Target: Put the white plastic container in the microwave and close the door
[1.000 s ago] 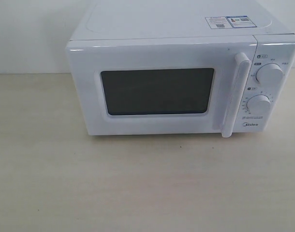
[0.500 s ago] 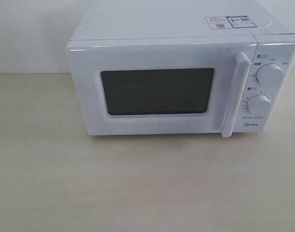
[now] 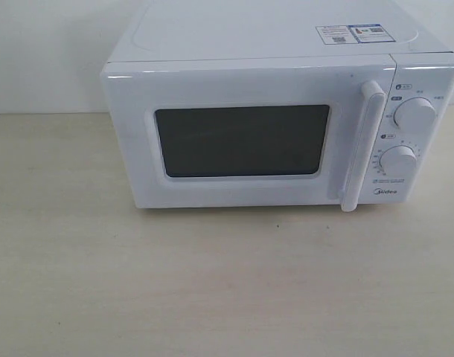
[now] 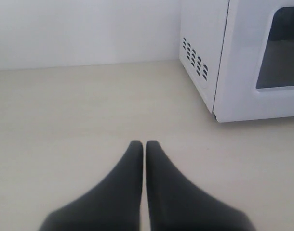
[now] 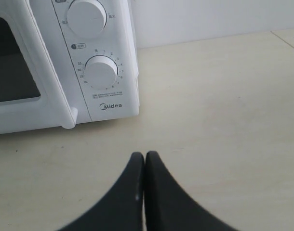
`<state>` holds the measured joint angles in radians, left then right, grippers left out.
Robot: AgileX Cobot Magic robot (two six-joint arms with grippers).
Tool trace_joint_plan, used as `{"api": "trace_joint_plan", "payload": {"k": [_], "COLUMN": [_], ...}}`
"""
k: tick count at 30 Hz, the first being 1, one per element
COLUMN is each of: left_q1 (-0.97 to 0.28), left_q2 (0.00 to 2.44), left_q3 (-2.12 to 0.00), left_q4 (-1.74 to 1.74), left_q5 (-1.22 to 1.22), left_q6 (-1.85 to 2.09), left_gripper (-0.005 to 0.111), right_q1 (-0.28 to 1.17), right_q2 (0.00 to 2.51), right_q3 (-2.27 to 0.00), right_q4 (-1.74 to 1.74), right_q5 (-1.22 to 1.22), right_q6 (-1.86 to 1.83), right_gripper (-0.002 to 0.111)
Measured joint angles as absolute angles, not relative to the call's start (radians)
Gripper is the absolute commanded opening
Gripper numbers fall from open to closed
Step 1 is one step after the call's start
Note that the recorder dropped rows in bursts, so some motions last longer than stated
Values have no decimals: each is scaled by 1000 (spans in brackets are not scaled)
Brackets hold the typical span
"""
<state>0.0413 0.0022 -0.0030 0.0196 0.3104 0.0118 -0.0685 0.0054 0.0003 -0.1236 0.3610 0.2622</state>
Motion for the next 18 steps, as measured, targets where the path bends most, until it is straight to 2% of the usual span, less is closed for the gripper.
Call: {"api": "trace_joint_plan", "payload": {"k": [18], "left_q1": [48], "left_q2": [2], "left_q3": [-3], "left_q4": [22], "left_q5": [310], "left_q6": [12], "left_gripper": [4], "right_q1": [-68], "right_q2": [5], "right_q3": [0], "right_q4": [-124], "right_q5": [361], "right_q6": [262], "right_gripper": [0]}}
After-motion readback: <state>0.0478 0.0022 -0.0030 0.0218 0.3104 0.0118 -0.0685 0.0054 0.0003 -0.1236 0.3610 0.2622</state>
